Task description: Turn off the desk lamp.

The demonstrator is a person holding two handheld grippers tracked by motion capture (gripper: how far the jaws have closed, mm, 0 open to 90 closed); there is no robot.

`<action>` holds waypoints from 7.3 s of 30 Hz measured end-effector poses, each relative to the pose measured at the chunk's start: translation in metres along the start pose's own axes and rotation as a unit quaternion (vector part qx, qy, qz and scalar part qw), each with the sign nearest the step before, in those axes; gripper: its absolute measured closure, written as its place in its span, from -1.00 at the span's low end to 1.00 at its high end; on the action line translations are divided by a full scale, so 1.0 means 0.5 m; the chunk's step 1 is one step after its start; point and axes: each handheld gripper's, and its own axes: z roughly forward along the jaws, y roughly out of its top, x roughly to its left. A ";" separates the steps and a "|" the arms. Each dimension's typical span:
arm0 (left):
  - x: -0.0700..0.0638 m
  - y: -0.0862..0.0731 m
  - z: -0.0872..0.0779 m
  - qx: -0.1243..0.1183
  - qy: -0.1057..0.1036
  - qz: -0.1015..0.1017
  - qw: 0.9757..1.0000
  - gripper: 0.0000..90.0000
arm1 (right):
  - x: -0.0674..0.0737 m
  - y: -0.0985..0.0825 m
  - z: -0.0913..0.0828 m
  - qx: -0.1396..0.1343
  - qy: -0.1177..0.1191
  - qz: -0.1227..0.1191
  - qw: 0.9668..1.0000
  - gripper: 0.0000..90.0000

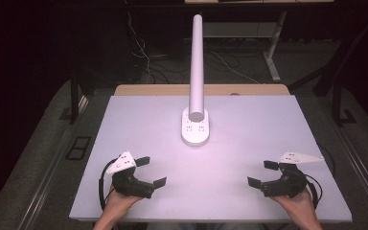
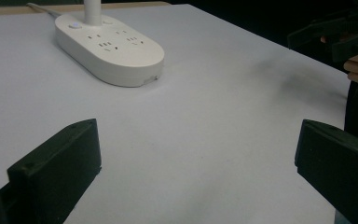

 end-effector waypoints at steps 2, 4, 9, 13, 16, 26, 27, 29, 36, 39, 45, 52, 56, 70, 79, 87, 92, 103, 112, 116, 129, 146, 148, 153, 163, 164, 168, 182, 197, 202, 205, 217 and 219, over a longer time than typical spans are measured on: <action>0.000 0.000 0.000 0.000 0.000 0.000 1.000 -1.00 | -0.001 0.000 0.000 0.003 0.001 0.004 1.000 -0.98; 0.001 -0.001 0.000 0.000 0.001 -0.001 1.000 -1.00 | -0.002 0.000 0.000 0.006 0.000 0.004 1.000 -0.98; 0.000 -0.001 0.000 -0.001 0.003 0.000 1.000 -1.00 | -0.003 0.008 -0.003 0.018 0.004 0.013 1.000 -0.98; -0.001 -0.001 0.000 -0.001 0.002 -0.002 1.000 -1.00 | -0.001 0.020 -0.005 0.017 0.005 0.005 1.000 -0.98; -0.001 -0.002 0.001 -0.001 0.001 -0.004 1.000 -1.00 | 0.000 0.033 -0.006 0.016 0.004 0.004 1.000 -0.98; 0.000 -0.003 0.001 0.000 0.000 -0.006 1.000 -1.00 | 0.000 0.068 0.003 0.019 0.013 -0.008 1.000 -0.98; 0.000 -0.003 0.001 0.000 0.000 -0.006 1.000 -1.00 | 0.000 0.076 0.006 0.022 0.015 -0.011 1.000 -0.98; 0.000 -0.003 0.001 0.000 0.001 -0.006 1.000 -1.00 | -0.001 0.080 0.008 0.024 0.017 -0.012 1.000 -0.98; 0.001 -0.003 0.000 0.000 0.001 -0.007 1.000 -1.00 | -0.002 0.109 0.018 0.029 0.022 -0.017 0.999 -0.98; 0.000 -0.003 0.001 0.000 0.000 -0.007 1.000 -1.00 | -0.004 0.116 0.021 0.032 0.023 -0.019 0.999 -0.98; 0.000 -0.003 0.001 0.001 -0.002 -0.007 1.000 -1.00 | -0.006 0.136 0.032 0.039 0.027 -0.021 0.999 -0.98; 0.000 -0.003 0.002 -0.001 -0.001 -0.009 1.000 -1.00 | -0.010 0.157 0.044 0.045 0.028 -0.030 0.998 -0.98; 0.000 -0.003 0.001 -0.001 0.001 -0.009 1.000 -1.00 | -0.011 0.174 0.053 0.046 0.028 -0.029 0.998 -0.98; 0.002 -0.003 -0.001 -0.004 0.004 -0.010 1.000 -1.00 | -0.012 0.223 0.082 0.055 0.030 -0.041 0.997 -0.98; 0.002 -0.003 -0.001 -0.006 0.004 -0.012 1.000 -1.00 | -0.016 0.247 0.106 0.056 0.031 -0.043 0.997 -0.98; 0.003 -0.002 -0.002 -0.008 0.004 -0.012 1.000 -1.00 | -0.019 0.273 0.137 0.062 0.033 -0.043 0.997 -0.98; 0.004 -0.002 -0.002 -0.007 0.004 -0.012 1.000 -1.00 | -0.021 0.289 0.151 0.063 0.032 -0.044 0.997 -0.98; 0.005 -0.002 -0.002 -0.007 0.004 -0.013 1.000 -1.00 | -0.031 0.323 0.190 0.065 0.023 -0.036 0.997 -0.98; 0.007 -0.002 -0.003 -0.008 0.003 -0.015 1.000 -1.00 | -0.033 0.349 0.231 0.070 0.026 -0.036 0.997 -0.98; 0.006 -0.002 -0.004 -0.008 0.003 -0.015 1.000 -1.00 | -0.036 0.361 0.245 0.068 0.026 -0.031 0.997 -0.98; 0.007 -0.002 -0.005 -0.008 0.002 -0.013 1.000 -1.00 | -0.053 0.396 0.281 0.065 0.014 -0.029 0.997 -0.85; 0.010 -0.001 -0.006 -0.010 0.001 -0.012 1.000 -1.00 | -0.086 0.397 0.346 0.057 0.023 -0.015 0.998 -0.01; 0.010 -0.002 -0.006 -0.010 0.001 -0.013 1.000 -1.00 | -0.091 0.394 0.354 0.058 0.024 -0.010 0.998 0.06; 0.009 -0.001 -0.006 -0.010 0.000 -0.013 1.000 -1.00 | -0.104 0.387 0.370 0.054 0.022 -0.002 0.998 0.25; 0.010 -0.001 -0.006 -0.013 0.000 -0.016 1.000 -1.00 | -0.128 0.378 0.390 0.042 0.018 0.017 0.999 0.69; 0.010 -0.001 -0.006 -0.013 0.000 -0.016 1.000 -1.00 | -0.129 0.376 0.393 0.043 0.018 0.020 0.999 0.74; 0.011 -0.001 -0.007 -0.013 0.000 -0.014 1.000 -1.00 | -0.134 0.372 0.406 0.039 0.012 0.019 0.999 0.97; 0.012 -0.001 -0.006 -0.012 -0.001 -0.015 1.000 -1.00 | -0.148 0.354 0.450 0.041 0.009 0.055 0.998 1.00; 0.012 -0.003 -0.005 -0.010 -0.002 -0.015 1.000 -1.00 | -0.150 0.335 0.477 0.055 0.000 0.064 0.996 1.00; 0.010 -0.002 -0.005 -0.010 -0.002 -0.013 1.000 -1.00 | -0.150 0.331 0.478 0.050 -0.005 0.071 0.996 1.00; 0.011 -0.002 -0.005 -0.011 -0.002 -0.015 1.000 -1.00 | -0.149 0.334 0.478 0.053 -0.008 0.069 0.996 1.00; 0.010 -0.002 -0.006 -0.011 -0.002 -0.013 1.000 -1.00 | -0.147 0.332 0.474 0.051 -0.007 0.070 0.996 1.00; 0.010 -0.002 -0.006 -0.011 -0.002 -0.014 1.000 -1.00 | -0.147 0.331 0.475 0.049 -0.009 0.069 0.996 1.00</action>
